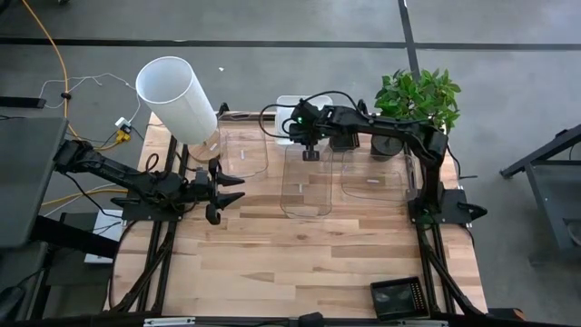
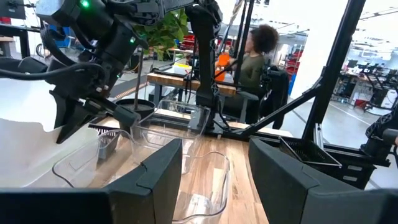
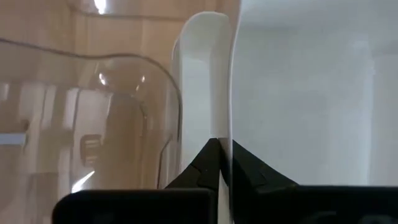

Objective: Stack baskets by color
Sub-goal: Stack the bottom white bin on top of the top white bins

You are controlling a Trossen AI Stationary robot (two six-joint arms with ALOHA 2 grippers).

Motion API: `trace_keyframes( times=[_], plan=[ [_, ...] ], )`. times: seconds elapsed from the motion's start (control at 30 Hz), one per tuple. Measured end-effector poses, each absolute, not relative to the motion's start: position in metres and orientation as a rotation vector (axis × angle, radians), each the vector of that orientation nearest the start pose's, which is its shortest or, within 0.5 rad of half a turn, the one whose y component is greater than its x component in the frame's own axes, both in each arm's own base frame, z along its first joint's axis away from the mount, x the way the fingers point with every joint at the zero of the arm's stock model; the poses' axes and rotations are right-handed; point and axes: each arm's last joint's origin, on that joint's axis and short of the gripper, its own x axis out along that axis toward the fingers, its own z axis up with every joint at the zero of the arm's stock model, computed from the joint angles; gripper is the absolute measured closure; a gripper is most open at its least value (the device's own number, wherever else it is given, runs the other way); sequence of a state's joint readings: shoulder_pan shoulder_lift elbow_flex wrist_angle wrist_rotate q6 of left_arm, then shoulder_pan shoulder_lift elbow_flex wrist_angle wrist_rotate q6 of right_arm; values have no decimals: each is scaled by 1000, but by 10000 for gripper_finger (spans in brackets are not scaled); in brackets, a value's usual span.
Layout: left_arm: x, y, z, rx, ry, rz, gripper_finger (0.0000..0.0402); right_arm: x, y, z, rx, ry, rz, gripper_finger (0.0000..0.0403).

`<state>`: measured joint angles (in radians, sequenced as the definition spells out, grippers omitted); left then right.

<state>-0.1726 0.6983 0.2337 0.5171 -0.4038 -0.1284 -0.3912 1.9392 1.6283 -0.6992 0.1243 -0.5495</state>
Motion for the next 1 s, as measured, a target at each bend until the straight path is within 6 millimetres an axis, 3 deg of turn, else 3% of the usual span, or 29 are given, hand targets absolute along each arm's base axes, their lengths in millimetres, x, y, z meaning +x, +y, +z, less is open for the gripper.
trace_keyframes(
  times=[0.3,0.53,0.8,1.0],
  plan=[
    [158,-16,222,-143,-65,227,229,385,-155,250,-375,1152,-217,304],
    [158,-16,222,-142,-64,227,229,387,-147,272,-367,1156,-184,250],
    [158,-16,220,-138,-49,228,229,376,-143,300,-219,1210,-144,240],
    [158,-16,219,-125,-37,229,229,355,-136,318,-209,1175,-182,260]
  ],
)
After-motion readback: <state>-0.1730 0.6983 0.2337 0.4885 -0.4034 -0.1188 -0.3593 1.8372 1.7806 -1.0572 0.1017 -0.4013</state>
